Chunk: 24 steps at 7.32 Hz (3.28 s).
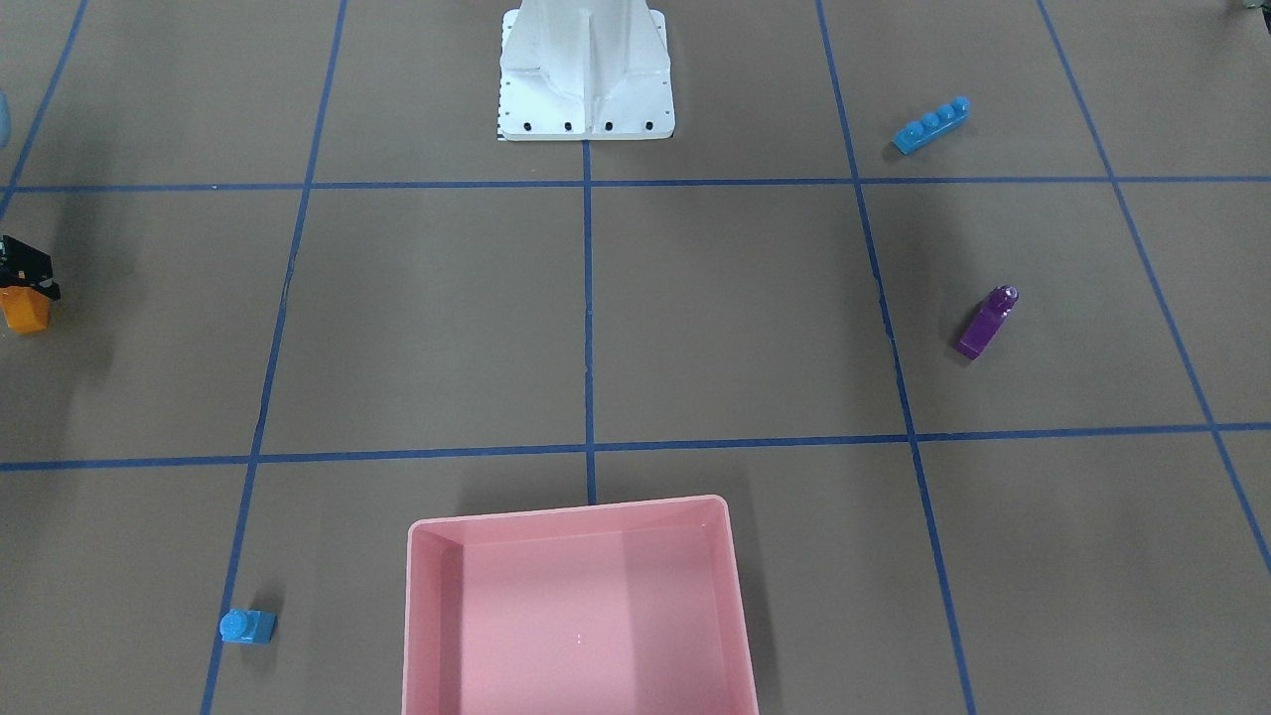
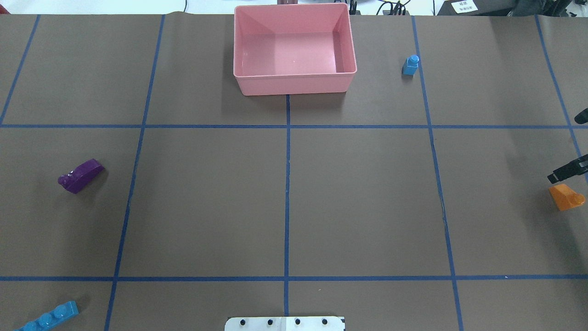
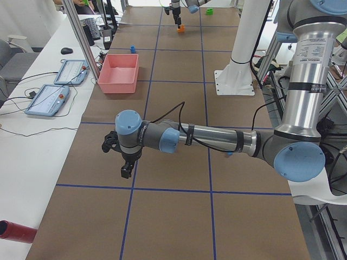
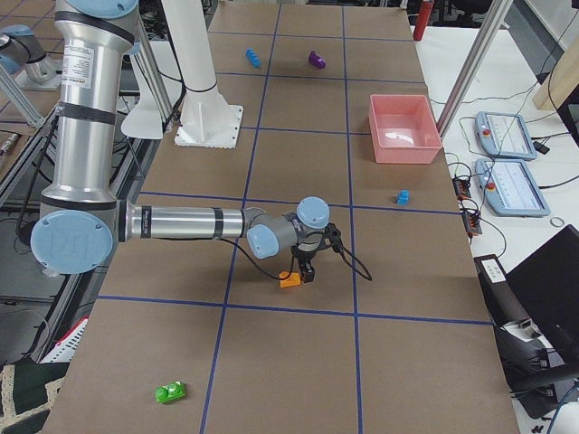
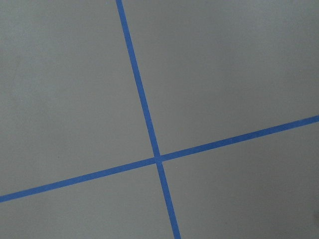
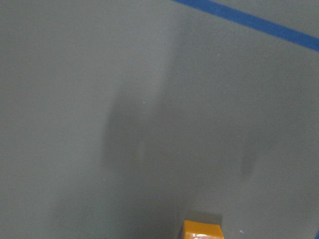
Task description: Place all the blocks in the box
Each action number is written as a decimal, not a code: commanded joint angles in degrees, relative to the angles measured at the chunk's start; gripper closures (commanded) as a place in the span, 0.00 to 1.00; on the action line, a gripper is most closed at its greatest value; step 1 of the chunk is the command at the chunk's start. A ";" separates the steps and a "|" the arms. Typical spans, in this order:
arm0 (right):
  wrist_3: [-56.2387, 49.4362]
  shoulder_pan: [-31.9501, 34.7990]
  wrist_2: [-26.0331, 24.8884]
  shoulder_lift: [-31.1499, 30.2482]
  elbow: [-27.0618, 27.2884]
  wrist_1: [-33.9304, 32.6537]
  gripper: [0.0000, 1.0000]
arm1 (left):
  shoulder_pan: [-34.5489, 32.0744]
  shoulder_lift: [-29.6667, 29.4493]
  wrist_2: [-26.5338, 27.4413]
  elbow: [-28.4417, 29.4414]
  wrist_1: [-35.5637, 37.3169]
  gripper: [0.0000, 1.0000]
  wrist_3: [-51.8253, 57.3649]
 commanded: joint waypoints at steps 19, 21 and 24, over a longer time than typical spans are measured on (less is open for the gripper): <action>26.62 7.60 5.92 30.07 14.25 -33.55 1.00 | 31.25 4.66 8.68 -12.58 -11.11 0.01 -25.66; 33.14 4.26 4.17 37.80 8.90 -33.47 1.00 | 34.18 3.43 8.96 -9.43 -12.08 0.01 -25.59; 33.87 0.21 2.40 50.46 -2.17 -33.03 1.00 | 35.42 0.88 8.96 -4.41 -14.81 0.03 -25.50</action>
